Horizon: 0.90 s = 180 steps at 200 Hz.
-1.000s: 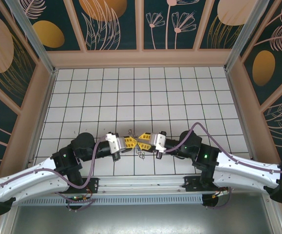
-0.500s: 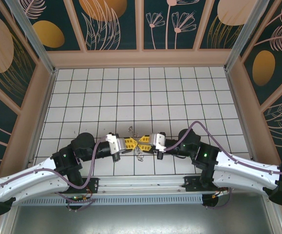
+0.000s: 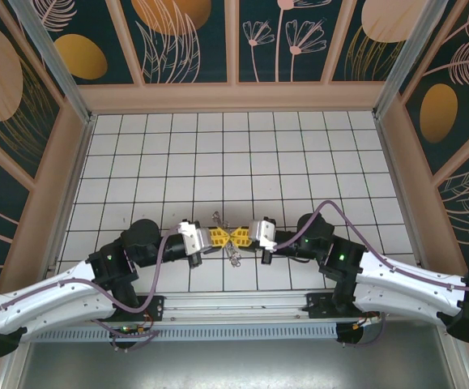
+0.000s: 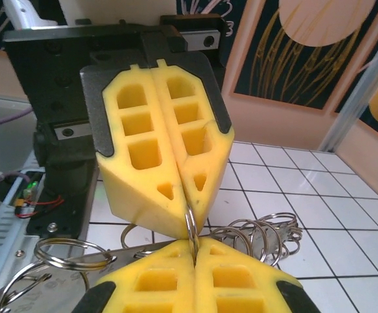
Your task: Put the keys on the keyring
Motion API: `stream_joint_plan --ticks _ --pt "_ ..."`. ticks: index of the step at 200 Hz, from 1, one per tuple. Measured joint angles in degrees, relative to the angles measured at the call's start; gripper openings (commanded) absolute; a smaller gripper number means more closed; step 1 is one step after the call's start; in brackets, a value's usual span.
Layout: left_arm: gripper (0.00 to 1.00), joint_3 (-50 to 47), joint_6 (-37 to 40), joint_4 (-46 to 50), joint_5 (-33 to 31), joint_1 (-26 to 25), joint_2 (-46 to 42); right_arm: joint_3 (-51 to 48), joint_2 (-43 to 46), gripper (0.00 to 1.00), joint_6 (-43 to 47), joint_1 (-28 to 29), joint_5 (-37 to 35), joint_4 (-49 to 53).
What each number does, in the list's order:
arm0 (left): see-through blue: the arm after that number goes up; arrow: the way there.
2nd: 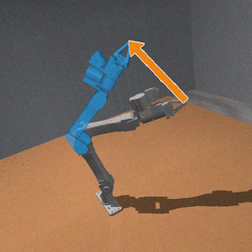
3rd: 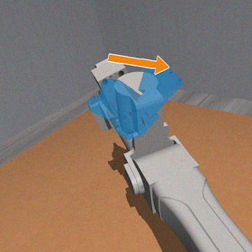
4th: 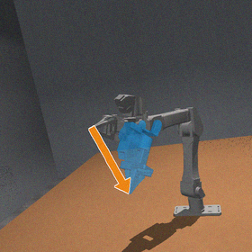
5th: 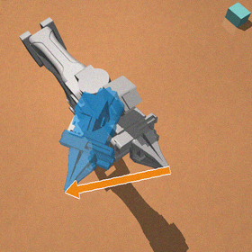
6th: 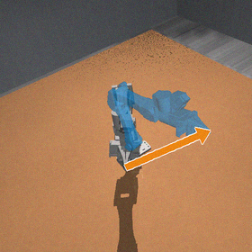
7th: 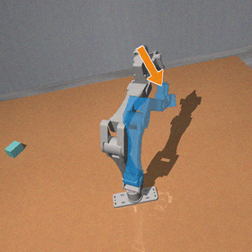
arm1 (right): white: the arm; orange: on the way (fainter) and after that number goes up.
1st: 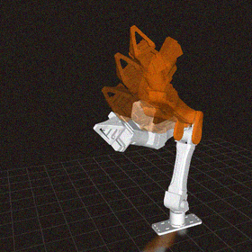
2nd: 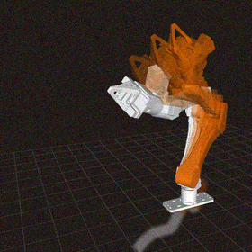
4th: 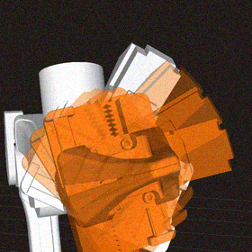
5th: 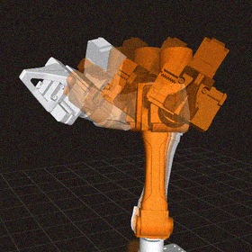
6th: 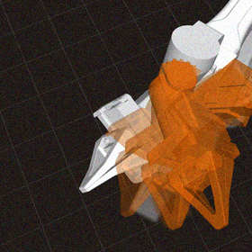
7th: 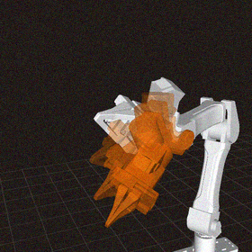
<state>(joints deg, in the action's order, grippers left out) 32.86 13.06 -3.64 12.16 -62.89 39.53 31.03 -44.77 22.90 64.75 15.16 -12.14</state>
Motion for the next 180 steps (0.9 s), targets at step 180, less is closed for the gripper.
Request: stream_joint_plan --ticks 180 --pt "0.0 3.98 2.25 5.51 -2.4 -0.13 1.97 4.37 1.62 0.09 4.63 7.06 -15.67 9.16"
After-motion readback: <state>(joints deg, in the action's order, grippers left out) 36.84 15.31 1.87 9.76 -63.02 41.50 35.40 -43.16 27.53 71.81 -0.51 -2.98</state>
